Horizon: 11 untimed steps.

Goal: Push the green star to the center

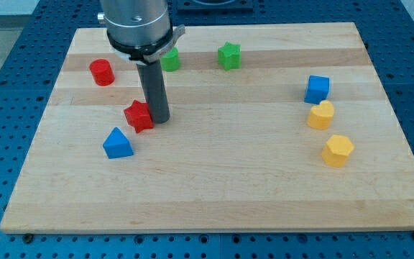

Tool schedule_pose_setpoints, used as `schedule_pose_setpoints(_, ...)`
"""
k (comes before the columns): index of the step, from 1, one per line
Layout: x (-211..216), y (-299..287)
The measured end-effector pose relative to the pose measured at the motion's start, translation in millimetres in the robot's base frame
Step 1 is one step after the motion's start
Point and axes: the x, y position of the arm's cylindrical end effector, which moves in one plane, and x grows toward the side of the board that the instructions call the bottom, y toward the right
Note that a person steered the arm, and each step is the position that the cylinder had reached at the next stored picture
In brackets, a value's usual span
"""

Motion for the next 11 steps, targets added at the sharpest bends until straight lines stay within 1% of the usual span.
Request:
schedule_pose_setpoints(1, 0.0, -15.5)
schedule_pose_setpoints(2, -13.2, 17.1)
schedule_pose_setpoints(3, -62.5, 20.3)
schedule_pose_setpoints(4, -74.6, -23.9)
schedule_pose_setpoints(5, -77.3, -49.3)
schedule_pose_setpoints(6, -77.3, -48.0)
schedule_pose_setpoints(7, -95.4, -139.3)
schedule_pose_setpoints(8, -108.2, -201.2)
schedule_pose_setpoints(9, -146.5, -187.9)
schedule_pose_setpoints(10, -168.9, -132.1)
schedule_pose_setpoints(11, -119.8, -117.5)
